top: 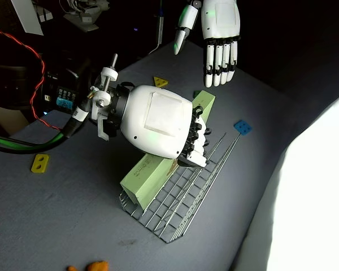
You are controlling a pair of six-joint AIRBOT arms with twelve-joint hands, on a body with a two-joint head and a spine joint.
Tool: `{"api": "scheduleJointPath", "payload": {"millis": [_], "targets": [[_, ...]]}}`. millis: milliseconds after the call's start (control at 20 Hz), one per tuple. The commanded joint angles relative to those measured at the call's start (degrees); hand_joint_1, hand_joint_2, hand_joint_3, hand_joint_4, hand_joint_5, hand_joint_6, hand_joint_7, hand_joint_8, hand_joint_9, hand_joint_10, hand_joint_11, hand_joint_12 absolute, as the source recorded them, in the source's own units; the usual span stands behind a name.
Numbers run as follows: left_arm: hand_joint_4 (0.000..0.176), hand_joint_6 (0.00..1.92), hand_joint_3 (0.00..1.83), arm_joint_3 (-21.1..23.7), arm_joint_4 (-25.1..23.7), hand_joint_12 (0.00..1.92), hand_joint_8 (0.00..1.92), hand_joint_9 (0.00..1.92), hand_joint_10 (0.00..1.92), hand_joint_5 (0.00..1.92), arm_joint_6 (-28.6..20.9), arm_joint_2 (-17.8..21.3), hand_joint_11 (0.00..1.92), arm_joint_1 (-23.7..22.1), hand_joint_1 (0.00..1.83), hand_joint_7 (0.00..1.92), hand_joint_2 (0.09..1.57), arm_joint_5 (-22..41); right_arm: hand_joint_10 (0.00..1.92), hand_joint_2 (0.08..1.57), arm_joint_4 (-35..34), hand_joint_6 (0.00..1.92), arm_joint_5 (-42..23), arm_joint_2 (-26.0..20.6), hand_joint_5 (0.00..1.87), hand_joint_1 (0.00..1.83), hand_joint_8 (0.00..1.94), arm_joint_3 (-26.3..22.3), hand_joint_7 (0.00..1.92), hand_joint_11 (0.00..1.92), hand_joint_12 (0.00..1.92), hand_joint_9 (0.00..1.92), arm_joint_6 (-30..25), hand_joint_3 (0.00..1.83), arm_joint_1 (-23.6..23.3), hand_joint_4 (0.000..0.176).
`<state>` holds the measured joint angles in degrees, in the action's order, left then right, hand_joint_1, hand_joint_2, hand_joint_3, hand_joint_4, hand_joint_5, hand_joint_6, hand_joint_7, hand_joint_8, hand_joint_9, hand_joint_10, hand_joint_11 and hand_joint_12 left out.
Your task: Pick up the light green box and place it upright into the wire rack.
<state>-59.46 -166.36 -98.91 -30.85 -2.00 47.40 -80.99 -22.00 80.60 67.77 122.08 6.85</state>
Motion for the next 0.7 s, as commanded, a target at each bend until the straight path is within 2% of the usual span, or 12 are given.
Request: {"api": "scheduleJointPath", "payload": {"millis": [0, 100, 600, 650], "targets": [[0.016, 0.02, 0.00, -0.19, 0.31, 0.58, 0.00, 0.21, 0.01, 0.23, -0.09, -0.04, 0.00, -0.97, 0.11, 0.21, 1.25, -3.98, 1.47, 1.15, 2.80, 0.89, -1.76, -0.23, 0.95, 1.34, 1.20, 0.20, 0.89, 0.51, 1.71, 0.75, -0.35, 0.00, -0.33, 0.000], [0.012, 0.02, 0.01, -0.18, 0.30, 0.57, 0.00, 0.22, 0.01, 0.24, -0.09, -0.04, 0.00, -0.97, 0.12, 0.20, 1.25, -3.98, 1.51, 1.17, 4.21, 0.96, -1.76, -0.18, 0.91, 1.36, 1.19, 0.33, 0.89, 0.48, 1.70, 0.74, -0.35, 0.00, 0.41, 0.000], [0.012, 0.01, 0.00, -0.27, 0.29, 0.57, 0.00, 0.22, 0.01, 0.24, -0.09, -0.04, 0.00, -0.96, 0.12, 0.20, 1.26, -3.98, 1.51, 1.17, 5.39, 0.97, -2.00, 0.02, 0.90, 1.36, 1.19, 0.38, 0.88, 0.47, 1.71, 0.74, -0.37, 0.00, 1.28, 0.000], [0.007, 0.01, 0.00, -0.28, 0.29, 0.63, 0.01, 0.24, 0.01, 0.27, -0.09, -0.04, 0.00, -0.97, 0.14, 0.24, 1.25, -3.98, 1.51, 1.17, 5.39, 0.97, -2.03, 0.02, 0.90, 1.36, 1.19, 0.38, 0.89, 0.46, 1.70, 0.74, -0.37, 0.00, 1.30, 0.000]]}}
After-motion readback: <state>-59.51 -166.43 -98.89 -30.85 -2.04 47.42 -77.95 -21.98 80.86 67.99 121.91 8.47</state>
